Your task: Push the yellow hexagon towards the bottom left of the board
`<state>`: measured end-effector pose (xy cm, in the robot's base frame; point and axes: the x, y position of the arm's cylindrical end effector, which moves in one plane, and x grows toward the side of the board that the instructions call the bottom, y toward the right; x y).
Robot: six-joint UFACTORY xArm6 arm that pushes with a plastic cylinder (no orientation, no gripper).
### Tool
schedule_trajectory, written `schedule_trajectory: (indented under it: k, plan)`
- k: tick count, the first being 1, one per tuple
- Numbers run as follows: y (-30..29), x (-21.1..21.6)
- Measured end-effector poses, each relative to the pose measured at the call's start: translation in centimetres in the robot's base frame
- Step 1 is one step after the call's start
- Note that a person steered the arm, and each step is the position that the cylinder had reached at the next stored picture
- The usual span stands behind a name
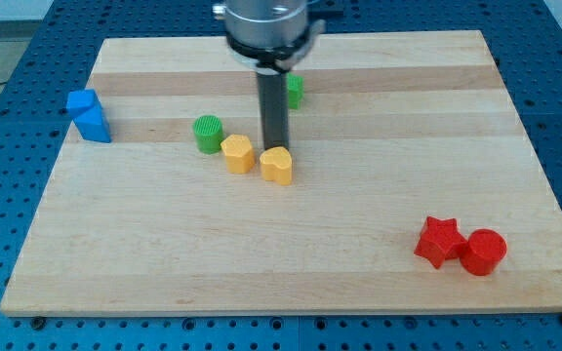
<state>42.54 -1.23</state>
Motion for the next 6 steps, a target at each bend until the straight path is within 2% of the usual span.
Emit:
schedule_trajectory:
  k: [1, 2, 3, 4, 5, 6]
  plan:
    - [0.0, 0.7]
    - [-3.8, 3.5]
    - [-3.5, 2.7]
    - [-3.4, 0.0]
    - [-4.6, -0.2]
    - [-2.1, -0.9]
